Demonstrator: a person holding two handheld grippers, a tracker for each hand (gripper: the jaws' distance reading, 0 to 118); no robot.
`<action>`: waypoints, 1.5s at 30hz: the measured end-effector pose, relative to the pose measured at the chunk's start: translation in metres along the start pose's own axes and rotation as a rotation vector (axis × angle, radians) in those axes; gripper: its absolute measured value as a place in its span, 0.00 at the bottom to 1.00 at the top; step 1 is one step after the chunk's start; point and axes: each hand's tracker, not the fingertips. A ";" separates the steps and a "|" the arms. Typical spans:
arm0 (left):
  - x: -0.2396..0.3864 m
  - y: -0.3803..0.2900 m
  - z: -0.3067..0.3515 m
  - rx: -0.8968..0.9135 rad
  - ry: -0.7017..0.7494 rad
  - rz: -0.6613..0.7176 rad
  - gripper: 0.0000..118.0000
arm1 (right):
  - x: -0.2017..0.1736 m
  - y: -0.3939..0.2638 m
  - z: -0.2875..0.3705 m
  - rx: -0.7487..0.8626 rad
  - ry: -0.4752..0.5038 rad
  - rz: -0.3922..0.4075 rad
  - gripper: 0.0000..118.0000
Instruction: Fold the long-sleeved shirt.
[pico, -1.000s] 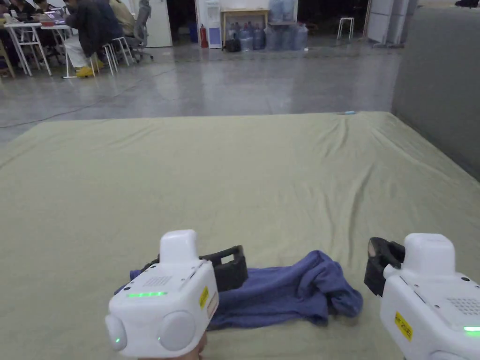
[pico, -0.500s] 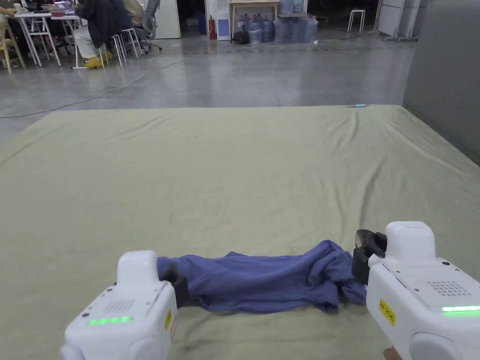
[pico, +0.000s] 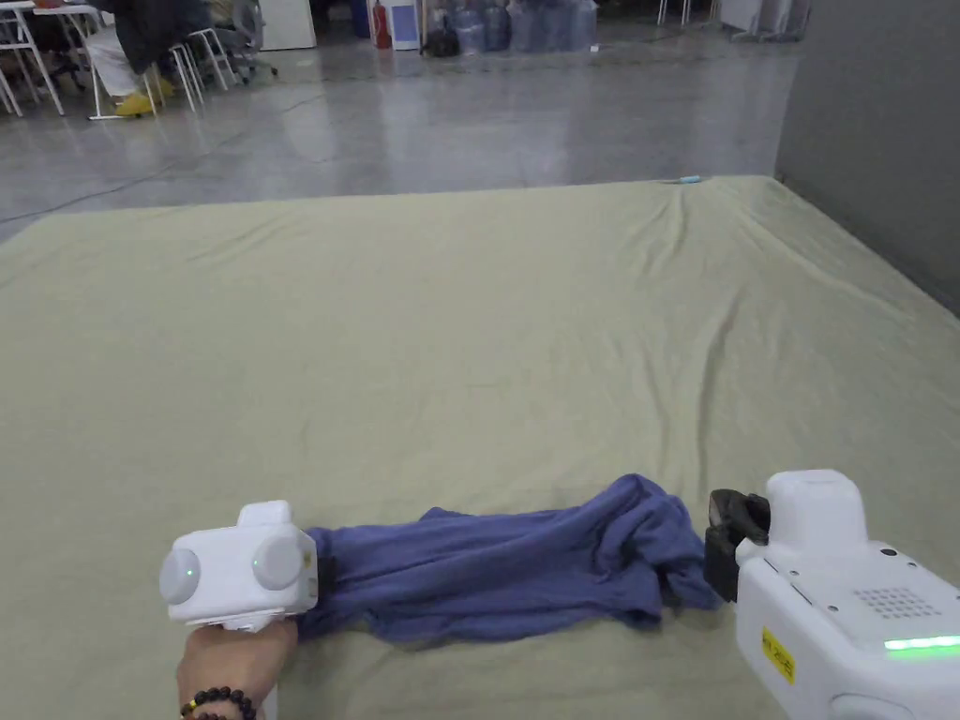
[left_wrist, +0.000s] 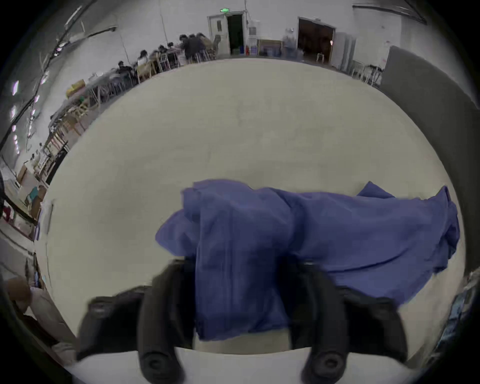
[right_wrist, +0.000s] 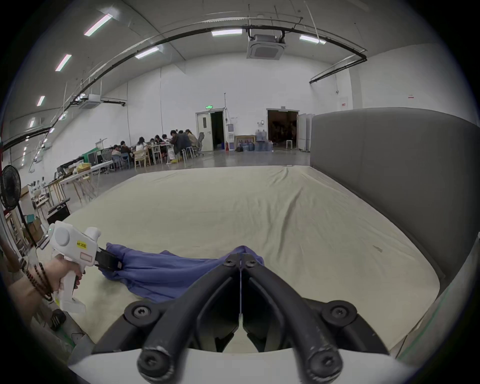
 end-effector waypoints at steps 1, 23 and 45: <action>0.002 -0.007 0.010 0.040 -0.012 0.004 0.20 | 0.002 0.000 -0.003 -0.006 -0.003 0.000 0.00; -0.016 0.014 0.054 0.103 -0.164 0.057 0.12 | 0.034 0.012 -0.204 -0.513 0.092 0.019 0.05; -0.005 0.318 0.225 0.457 -0.278 0.089 0.13 | 0.019 0.403 -0.178 0.063 0.084 0.038 0.05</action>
